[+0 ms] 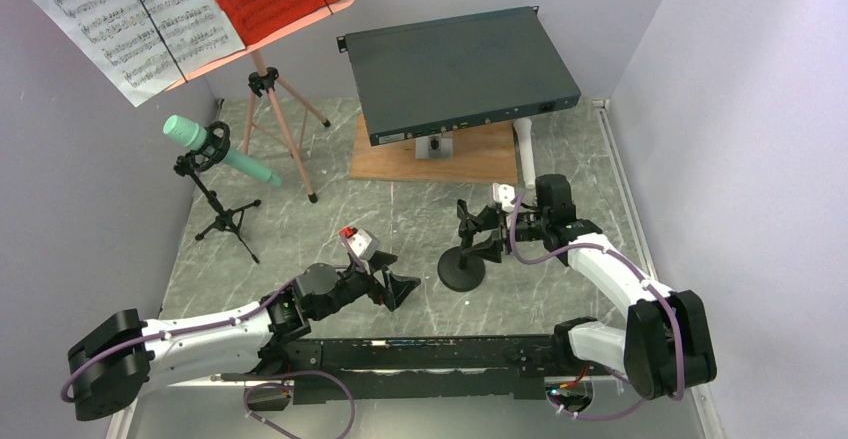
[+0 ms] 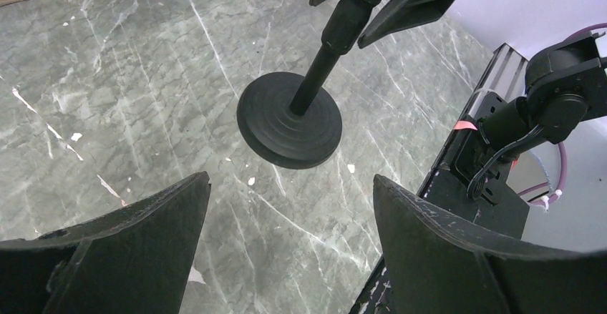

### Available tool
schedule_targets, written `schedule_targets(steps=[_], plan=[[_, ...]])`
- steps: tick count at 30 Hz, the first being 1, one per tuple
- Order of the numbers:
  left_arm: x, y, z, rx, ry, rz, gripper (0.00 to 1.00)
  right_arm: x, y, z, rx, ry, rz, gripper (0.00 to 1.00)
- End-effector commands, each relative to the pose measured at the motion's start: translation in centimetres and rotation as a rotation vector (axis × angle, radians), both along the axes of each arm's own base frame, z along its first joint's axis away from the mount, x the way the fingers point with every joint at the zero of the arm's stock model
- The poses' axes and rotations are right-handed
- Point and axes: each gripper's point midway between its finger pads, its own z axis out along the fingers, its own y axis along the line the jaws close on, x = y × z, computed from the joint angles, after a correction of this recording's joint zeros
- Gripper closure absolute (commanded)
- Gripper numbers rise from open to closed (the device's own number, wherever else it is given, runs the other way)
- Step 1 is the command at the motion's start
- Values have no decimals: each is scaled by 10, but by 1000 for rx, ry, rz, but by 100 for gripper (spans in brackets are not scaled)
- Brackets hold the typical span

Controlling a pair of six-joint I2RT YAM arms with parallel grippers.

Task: Pack up the instrument practice props
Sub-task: Pick up the microphone stand at the center of the board.

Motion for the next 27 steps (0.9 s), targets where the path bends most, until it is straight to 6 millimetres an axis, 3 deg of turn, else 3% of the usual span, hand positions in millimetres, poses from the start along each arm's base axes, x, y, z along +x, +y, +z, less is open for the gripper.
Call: schedule_targets(steps=[1,4,7,10,13,15,20,27], plan=[[1,-3,10,-43,-5,1,11,4,3,-1,1,-44,16,53],[0,-2,12,-48,-4,1,11,4,2,-1,-9,-54,22,61],[-1,-1,13,-65,-1,-1,11,1,-1,2,-30,-76,41,78],[-3,0,15,-76,8,-2,11,-4,-10,17,-30,-113,63,92],[-4,2,14,-81,12,-1,10,-8,-30,39,-31,-149,47,99],[-5,4,14,-81,12,3,11,-10,-47,54,-27,-132,-1,100],[-7,9,14,-86,6,1,10,9,-89,73,-97,-119,-183,100],[-10,15,14,-86,10,7,10,63,-158,99,-105,-83,-514,100]])
